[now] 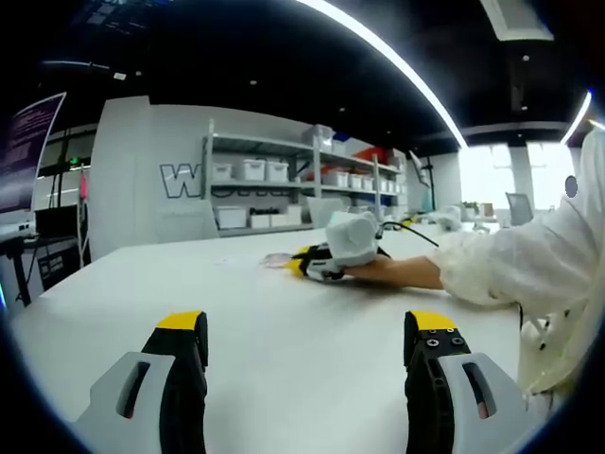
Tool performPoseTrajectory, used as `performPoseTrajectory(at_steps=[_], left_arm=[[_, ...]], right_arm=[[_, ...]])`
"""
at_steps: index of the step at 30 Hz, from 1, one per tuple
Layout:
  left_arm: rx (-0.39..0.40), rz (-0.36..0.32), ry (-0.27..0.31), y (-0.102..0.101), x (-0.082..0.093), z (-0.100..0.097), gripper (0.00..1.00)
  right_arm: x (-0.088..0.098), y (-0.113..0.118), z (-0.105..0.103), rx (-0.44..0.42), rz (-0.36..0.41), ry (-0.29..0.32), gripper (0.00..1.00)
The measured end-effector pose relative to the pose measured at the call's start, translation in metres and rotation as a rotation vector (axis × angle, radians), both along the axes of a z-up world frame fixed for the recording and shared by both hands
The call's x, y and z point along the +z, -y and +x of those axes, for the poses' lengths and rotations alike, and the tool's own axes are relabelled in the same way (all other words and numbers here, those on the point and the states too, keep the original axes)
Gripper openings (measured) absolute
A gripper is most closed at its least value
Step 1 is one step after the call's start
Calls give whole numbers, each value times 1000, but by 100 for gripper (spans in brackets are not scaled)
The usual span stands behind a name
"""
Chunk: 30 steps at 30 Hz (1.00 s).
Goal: Open the resealable bag by pulling the two sides of the seal apart until the entire bag opening is separated and visibly accessible.
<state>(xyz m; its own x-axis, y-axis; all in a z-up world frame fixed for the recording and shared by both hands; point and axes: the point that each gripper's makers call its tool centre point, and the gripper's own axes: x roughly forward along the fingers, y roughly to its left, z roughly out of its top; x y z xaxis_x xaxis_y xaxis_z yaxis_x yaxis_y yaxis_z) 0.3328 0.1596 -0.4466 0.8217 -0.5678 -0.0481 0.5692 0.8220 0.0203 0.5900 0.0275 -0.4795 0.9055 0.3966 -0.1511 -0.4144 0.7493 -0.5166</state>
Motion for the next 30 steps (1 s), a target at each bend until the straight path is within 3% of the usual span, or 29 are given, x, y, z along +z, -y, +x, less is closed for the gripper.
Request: performPoseTrajectory(at_steps=[16, 20, 24, 30], left_arm=[[-12, 14, 7, 5, 4, -1, 84], [-16, 16, 12, 6, 8, -2, 84], [-13, 12, 19, 4, 11, -3, 84], [-11, 17, 24, 3, 14, -6, 84]], right_arm=[[-4, 5, 3, -35, 123, -86, 0], [-8, 7, 4, -44, 201, -160, 0], [-6, 7, 4, -39, 185, -148, 0], [5, 12, 4, -50, 263, -152, 0]])
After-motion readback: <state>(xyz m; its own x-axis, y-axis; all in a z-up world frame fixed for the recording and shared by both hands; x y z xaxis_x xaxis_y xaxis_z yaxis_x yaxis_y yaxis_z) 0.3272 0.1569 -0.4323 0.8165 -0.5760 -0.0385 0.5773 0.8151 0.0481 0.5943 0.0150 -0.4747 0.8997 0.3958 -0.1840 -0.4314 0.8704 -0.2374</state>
